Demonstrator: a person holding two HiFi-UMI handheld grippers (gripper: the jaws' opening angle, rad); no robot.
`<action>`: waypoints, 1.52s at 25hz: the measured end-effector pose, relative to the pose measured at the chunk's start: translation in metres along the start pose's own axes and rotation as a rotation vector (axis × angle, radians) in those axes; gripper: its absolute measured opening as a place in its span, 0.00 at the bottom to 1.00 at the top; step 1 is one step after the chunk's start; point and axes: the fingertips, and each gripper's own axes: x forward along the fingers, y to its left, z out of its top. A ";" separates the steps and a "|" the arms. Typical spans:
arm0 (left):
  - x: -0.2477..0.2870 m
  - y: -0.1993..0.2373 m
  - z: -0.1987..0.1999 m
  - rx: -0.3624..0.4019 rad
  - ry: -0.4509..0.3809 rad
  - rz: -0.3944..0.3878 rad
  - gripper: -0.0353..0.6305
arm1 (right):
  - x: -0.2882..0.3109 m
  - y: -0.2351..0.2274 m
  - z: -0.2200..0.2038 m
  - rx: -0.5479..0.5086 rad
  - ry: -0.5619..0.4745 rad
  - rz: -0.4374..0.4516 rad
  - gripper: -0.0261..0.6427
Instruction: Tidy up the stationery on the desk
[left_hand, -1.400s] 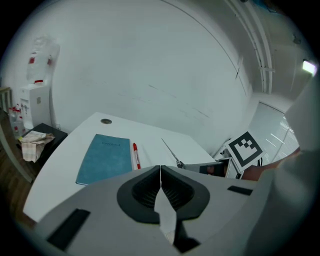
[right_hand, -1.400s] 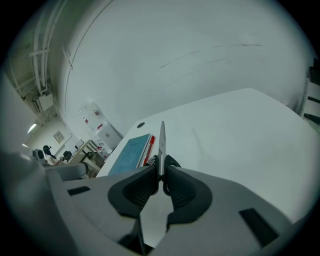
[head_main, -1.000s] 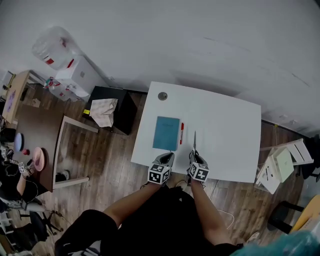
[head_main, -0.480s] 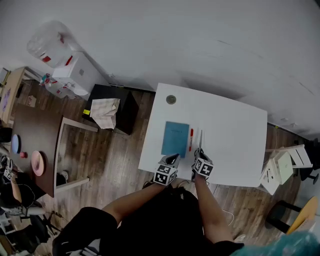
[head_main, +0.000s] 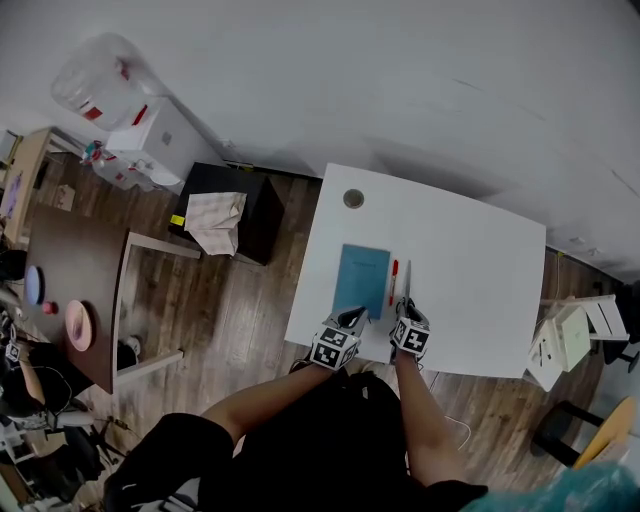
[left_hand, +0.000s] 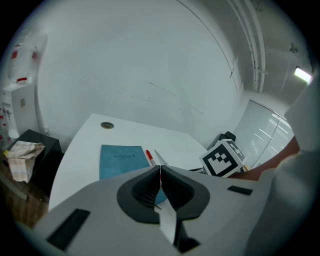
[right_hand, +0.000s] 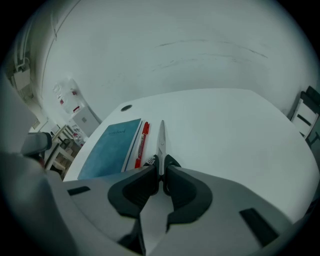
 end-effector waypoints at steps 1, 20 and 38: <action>0.000 0.002 -0.001 -0.004 0.001 0.001 0.08 | 0.002 -0.001 -0.002 -0.014 0.007 -0.004 0.17; -0.001 0.019 -0.001 -0.046 -0.005 0.011 0.08 | -0.001 0.003 -0.008 0.025 0.046 0.032 0.17; -0.020 -0.041 0.009 0.014 -0.119 0.085 0.08 | -0.126 0.011 0.012 -0.181 -0.187 0.218 0.17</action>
